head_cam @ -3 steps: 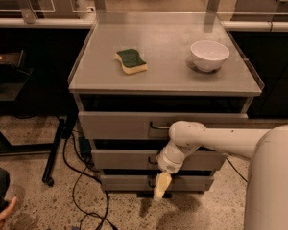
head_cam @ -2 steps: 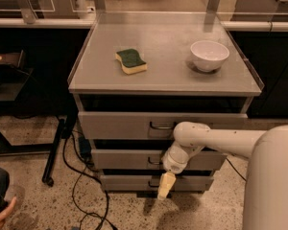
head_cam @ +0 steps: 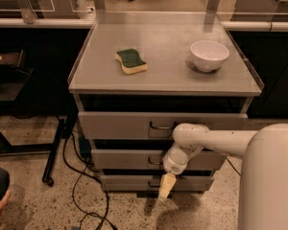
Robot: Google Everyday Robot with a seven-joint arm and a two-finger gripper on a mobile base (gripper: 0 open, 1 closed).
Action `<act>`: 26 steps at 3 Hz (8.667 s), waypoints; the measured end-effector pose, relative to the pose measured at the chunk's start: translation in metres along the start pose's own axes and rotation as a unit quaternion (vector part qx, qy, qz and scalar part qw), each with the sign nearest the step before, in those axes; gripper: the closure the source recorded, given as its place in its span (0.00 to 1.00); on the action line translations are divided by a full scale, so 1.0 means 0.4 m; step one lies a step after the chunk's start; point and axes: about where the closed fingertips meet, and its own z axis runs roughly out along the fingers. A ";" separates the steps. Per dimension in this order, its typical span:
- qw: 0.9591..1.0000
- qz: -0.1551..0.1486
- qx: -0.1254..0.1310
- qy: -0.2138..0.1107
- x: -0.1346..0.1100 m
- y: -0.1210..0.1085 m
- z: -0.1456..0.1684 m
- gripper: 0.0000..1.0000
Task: Open middle drawer
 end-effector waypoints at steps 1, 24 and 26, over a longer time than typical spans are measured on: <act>1.000 -0.011 -0.004 0.012 -0.015 0.012 0.016 0.00; 0.999 -0.022 -0.032 -0.003 -0.106 0.256 -0.123 0.00; 1.000 -0.015 -0.020 0.000 -0.108 0.220 -0.113 0.00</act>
Offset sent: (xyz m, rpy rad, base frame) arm -0.0142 0.0222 -0.0039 -0.0769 -0.0024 0.0787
